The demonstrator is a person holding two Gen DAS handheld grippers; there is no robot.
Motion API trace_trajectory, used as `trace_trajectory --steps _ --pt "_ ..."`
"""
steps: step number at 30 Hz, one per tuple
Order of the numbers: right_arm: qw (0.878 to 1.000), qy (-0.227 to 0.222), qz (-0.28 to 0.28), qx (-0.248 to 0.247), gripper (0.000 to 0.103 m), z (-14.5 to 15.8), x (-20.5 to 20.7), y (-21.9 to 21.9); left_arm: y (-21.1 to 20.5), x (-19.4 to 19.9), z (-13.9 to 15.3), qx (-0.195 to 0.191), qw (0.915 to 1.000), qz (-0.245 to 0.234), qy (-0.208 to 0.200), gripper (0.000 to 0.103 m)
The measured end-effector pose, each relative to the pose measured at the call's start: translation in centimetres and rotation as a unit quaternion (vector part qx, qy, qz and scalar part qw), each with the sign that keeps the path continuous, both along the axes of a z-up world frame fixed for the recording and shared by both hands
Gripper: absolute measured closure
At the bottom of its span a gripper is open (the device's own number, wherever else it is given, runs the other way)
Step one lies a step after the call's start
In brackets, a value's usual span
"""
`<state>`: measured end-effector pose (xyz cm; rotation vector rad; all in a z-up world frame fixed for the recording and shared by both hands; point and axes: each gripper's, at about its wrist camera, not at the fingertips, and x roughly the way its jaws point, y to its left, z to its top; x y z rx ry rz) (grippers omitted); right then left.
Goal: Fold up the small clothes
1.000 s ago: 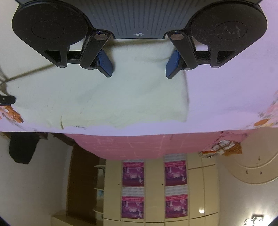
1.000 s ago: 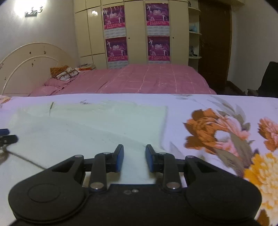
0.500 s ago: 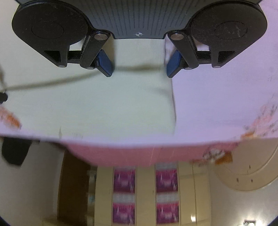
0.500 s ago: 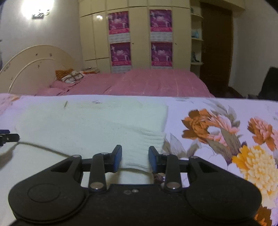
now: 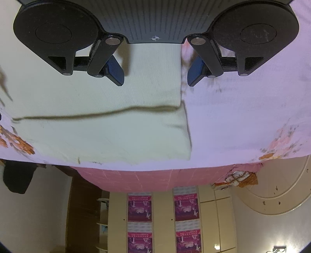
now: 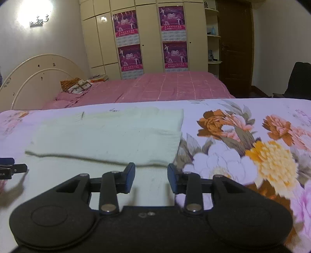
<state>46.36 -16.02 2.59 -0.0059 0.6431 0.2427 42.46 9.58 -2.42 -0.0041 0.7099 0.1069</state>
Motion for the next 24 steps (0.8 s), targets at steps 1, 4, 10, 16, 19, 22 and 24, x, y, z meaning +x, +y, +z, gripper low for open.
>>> trace_trajectory --steps 1,4,10,16,19,22,24 --pt "1.000 0.001 0.001 0.001 0.066 0.1 -0.6 -0.1 -0.1 -0.7 0.0 -0.002 1.0000 -0.002 0.001 0.032" --pt "1.000 0.007 -0.002 0.006 0.065 0.4 -2.6 -0.4 0.1 -2.8 0.2 -0.011 0.9999 -0.004 0.001 0.032" --pt "0.998 0.043 -0.012 0.034 0.061 0.5 -7.4 -2.5 2.3 -9.8 0.1 -0.048 0.9987 -0.009 0.013 0.032" --pt "0.991 0.105 -0.019 0.083 0.059 -0.5 -14.3 -5.7 6.0 -17.6 -1.0 -0.150 0.9874 -0.011 0.048 0.032" --pt "0.986 0.131 -0.034 0.100 0.059 -1.0 -17.9 -6.7 7.7 -20.3 -1.9 -0.247 0.9672 -0.018 0.058 0.044" --pt "0.975 0.159 -0.053 0.148 0.059 -1.8 -21.0 -7.9 8.6 -22.8 -3.1 -0.330 0.9412 -0.015 0.070 0.049" --pt "0.964 0.174 -0.067 0.186 0.063 -2.3 -22.6 -8.8 8.6 -24.2 -4.0 -0.373 0.9244 -0.018 0.078 0.049"
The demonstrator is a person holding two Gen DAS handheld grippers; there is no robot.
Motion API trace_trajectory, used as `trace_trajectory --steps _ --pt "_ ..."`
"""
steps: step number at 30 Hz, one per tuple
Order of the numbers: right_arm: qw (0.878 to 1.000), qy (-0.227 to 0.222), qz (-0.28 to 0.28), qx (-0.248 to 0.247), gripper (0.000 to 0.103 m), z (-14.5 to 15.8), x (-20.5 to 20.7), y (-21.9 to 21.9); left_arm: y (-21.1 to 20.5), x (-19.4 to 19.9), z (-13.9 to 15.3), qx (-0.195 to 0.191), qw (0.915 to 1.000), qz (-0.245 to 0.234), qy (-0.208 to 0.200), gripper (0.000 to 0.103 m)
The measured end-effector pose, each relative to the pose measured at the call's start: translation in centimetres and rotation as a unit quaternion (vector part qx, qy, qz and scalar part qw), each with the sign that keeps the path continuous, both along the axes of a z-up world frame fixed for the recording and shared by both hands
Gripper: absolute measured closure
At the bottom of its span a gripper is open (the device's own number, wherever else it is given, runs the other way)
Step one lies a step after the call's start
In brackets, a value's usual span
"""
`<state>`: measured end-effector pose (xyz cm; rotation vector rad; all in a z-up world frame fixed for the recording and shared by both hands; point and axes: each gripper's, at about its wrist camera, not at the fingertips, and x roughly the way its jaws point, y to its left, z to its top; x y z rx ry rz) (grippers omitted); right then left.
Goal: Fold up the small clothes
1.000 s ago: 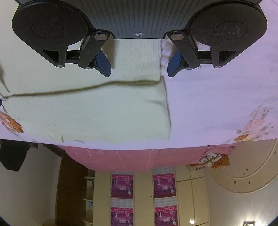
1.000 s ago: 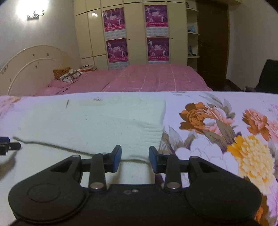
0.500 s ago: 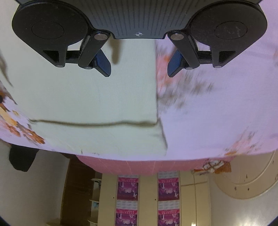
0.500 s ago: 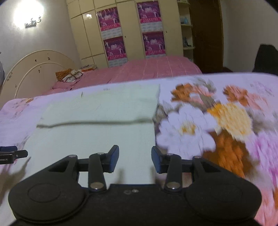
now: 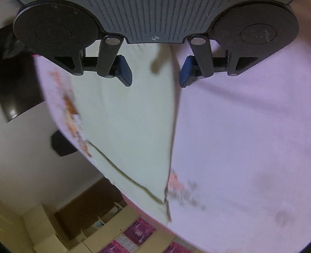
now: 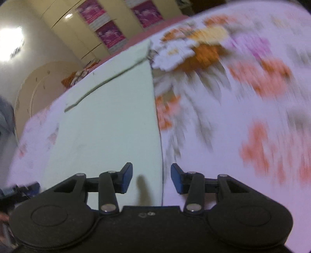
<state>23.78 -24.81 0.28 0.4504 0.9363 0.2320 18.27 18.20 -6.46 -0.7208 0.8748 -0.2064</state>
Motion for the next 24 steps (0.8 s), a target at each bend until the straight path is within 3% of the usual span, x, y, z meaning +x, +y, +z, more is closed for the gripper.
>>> trace_trajectory --steps 4,9,11,13,15,17,21,24 --pt "0.999 0.015 -0.023 0.047 0.066 -0.7 -2.3 -1.0 -0.3 -1.7 -1.7 -0.075 0.9971 -0.005 0.012 0.049" --pt "0.992 0.035 -0.034 0.114 0.073 -2.2 -2.4 -1.3 -0.6 -1.2 -2.9 -0.117 0.9931 0.003 0.007 0.049" --pt "0.990 0.039 -0.032 0.133 0.076 -2.7 -2.1 -0.9 -1.0 -0.9 -3.0 -0.114 0.9935 0.000 0.004 0.049" --pt "0.989 0.045 -0.029 0.138 0.090 -3.1 -1.8 -0.6 -1.5 -0.4 -3.0 -0.111 0.9938 0.000 0.001 0.054" --pt "0.990 0.047 -0.029 0.131 0.096 -3.3 -1.7 -0.3 -2.0 0.1 -2.9 -0.087 0.9961 -0.002 0.011 0.100" --pt "0.990 0.046 -0.029 0.129 0.098 -3.2 -1.7 -0.3 -2.4 0.1 -2.8 -0.065 0.9978 -0.001 0.013 0.099" --pt "0.992 0.002 -0.023 0.126 0.099 -1.0 -2.7 -0.4 -2.3 -1.9 0.6 -0.083 0.9935 -0.006 -0.078 0.099" --pt "0.991 -0.040 -0.009 0.130 0.099 0.6 -3.6 -1.0 -2.0 -2.2 0.0 -0.035 0.9978 -0.001 -0.056 0.099"
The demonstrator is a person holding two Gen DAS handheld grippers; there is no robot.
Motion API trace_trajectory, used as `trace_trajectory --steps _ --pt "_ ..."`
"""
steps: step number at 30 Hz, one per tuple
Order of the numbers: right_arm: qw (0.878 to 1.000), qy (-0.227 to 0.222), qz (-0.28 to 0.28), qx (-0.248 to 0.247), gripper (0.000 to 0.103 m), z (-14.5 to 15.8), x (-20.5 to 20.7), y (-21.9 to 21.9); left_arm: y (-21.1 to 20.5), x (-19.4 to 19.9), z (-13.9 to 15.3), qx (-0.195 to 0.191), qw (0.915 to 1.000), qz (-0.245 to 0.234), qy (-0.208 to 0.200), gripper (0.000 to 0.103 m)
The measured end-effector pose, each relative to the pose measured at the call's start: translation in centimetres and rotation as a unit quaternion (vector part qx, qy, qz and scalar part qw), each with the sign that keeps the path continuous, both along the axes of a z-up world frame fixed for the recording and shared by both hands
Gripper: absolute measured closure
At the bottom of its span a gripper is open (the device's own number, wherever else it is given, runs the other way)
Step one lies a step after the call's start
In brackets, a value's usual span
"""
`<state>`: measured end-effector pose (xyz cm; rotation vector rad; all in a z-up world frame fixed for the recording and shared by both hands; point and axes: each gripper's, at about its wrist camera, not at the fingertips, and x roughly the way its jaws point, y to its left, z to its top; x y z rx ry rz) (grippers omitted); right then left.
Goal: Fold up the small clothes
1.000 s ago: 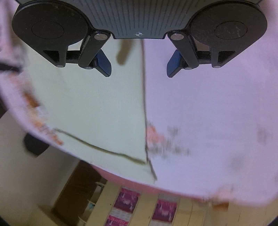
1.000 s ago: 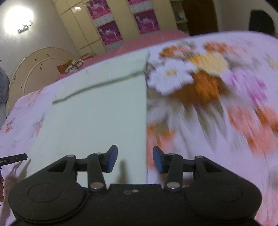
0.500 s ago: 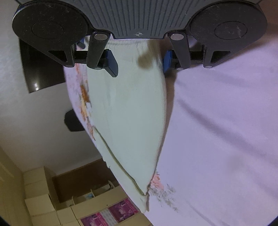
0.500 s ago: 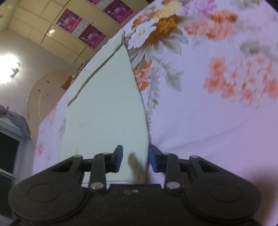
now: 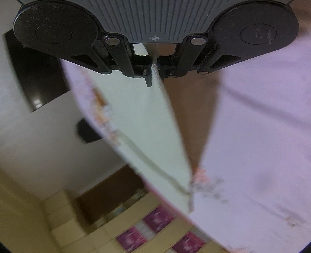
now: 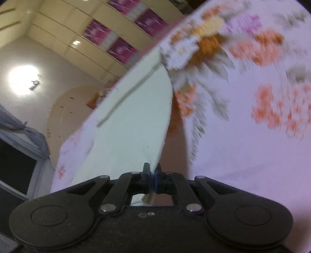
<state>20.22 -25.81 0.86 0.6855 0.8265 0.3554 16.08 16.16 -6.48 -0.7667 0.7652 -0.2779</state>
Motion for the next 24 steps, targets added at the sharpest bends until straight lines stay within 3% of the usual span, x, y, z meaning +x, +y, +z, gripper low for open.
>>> trace_trajectory --steps 2,5,14,18,24 --pt "1.000 0.022 -0.005 -0.019 0.099 -1.2 0.4 -0.5 0.3 0.1 -2.0 0.008 0.9993 0.008 0.037 0.099" --pt "0.998 0.062 -0.007 -0.022 0.099 -3.1 1.0 -0.4 0.7 -0.5 -2.6 -0.019 0.9989 0.028 0.033 0.099" --pt "1.000 0.014 -0.008 -0.007 0.099 -0.7 1.7 -0.4 1.7 -0.8 -1.0 -0.047 0.9966 0.068 -0.002 0.100" --pt "1.000 -0.022 0.000 -0.007 0.099 1.7 3.8 0.0 1.5 1.7 2.0 -0.041 0.9957 0.076 -0.033 0.100" --pt "0.998 -0.062 0.005 -0.003 0.099 5.2 9.9 0.6 1.8 8.9 5.8 -0.030 0.9951 0.074 -0.059 0.100"
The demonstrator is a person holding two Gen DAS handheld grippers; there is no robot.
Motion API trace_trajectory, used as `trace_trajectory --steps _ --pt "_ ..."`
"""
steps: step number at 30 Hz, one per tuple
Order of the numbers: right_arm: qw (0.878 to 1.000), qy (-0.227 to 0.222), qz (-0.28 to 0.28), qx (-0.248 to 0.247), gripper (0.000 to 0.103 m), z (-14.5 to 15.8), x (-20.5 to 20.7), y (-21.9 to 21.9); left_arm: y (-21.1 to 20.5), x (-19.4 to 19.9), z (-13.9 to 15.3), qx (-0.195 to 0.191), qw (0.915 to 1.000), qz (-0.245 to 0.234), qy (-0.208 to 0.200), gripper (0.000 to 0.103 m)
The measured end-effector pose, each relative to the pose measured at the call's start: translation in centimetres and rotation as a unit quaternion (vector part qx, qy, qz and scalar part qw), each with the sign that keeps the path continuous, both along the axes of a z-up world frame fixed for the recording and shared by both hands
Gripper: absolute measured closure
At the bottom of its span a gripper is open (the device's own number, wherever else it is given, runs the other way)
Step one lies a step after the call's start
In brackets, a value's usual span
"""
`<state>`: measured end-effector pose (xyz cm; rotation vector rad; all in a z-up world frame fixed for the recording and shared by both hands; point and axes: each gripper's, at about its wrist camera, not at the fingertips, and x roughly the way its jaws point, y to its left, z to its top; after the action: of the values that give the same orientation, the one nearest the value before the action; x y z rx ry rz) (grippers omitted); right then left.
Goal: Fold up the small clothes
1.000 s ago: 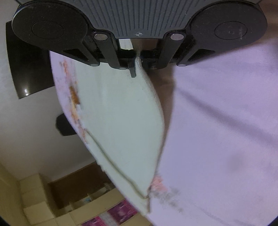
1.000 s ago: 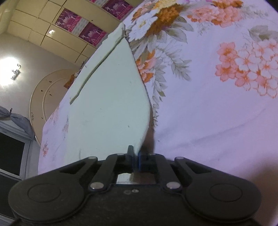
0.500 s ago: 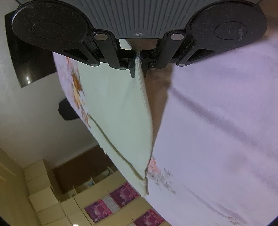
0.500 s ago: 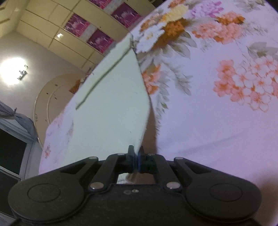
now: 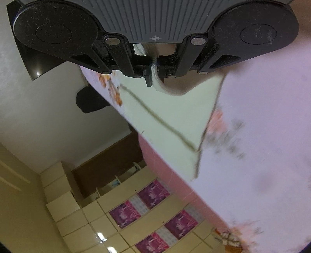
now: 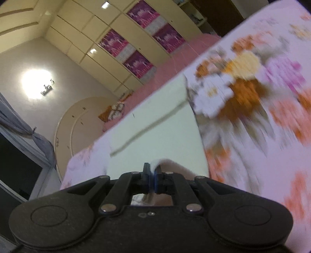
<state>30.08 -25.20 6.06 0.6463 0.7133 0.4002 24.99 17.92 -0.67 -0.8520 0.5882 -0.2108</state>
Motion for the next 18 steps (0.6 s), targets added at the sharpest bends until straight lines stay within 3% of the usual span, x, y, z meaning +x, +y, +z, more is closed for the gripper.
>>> trace_trajectory --steps 9,18 --pt "1.000 -0.023 0.005 -0.011 0.099 2.5 13.2 1.5 1.7 13.5 2.9 0.019 0.9994 0.026 -0.015 0.100" --pt "1.000 0.017 0.008 0.003 0.099 -1.1 25.4 2.4 2.1 26.2 0.0 0.044 0.9981 0.033 0.029 0.100"
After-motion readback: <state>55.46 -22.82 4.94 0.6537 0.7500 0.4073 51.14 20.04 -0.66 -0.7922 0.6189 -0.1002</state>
